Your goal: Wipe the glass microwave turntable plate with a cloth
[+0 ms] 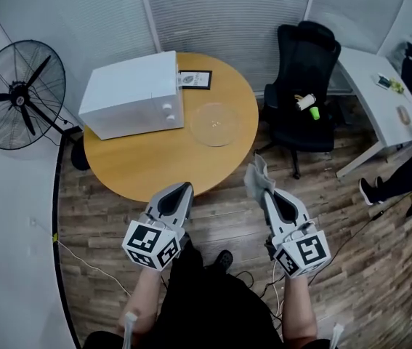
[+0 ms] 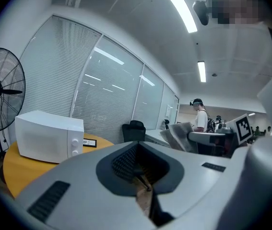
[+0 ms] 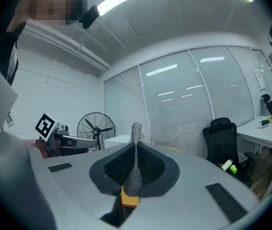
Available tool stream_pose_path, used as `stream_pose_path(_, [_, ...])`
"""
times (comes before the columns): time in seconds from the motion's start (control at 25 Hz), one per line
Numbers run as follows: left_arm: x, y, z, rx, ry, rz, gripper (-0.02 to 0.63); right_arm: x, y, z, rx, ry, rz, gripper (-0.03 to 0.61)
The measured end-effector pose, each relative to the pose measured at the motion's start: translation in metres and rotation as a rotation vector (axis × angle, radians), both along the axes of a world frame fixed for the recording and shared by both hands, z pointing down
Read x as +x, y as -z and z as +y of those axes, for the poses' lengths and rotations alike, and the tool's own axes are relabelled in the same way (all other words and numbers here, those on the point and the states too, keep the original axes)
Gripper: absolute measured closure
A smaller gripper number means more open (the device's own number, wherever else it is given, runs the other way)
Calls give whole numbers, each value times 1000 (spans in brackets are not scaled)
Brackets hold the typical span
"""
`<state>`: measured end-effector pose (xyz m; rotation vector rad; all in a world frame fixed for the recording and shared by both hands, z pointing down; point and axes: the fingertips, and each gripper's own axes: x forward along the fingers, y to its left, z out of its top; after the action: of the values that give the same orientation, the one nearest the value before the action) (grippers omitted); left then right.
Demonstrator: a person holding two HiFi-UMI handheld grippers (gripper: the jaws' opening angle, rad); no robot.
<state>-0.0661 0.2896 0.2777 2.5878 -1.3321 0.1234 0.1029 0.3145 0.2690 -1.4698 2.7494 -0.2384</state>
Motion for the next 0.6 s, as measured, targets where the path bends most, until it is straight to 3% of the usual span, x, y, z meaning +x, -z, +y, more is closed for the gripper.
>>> stream_pose_path(0.6, [24, -29, -36, -45, -30, -18, 618, 17, -25, -31, -63, -13, -9, 557])
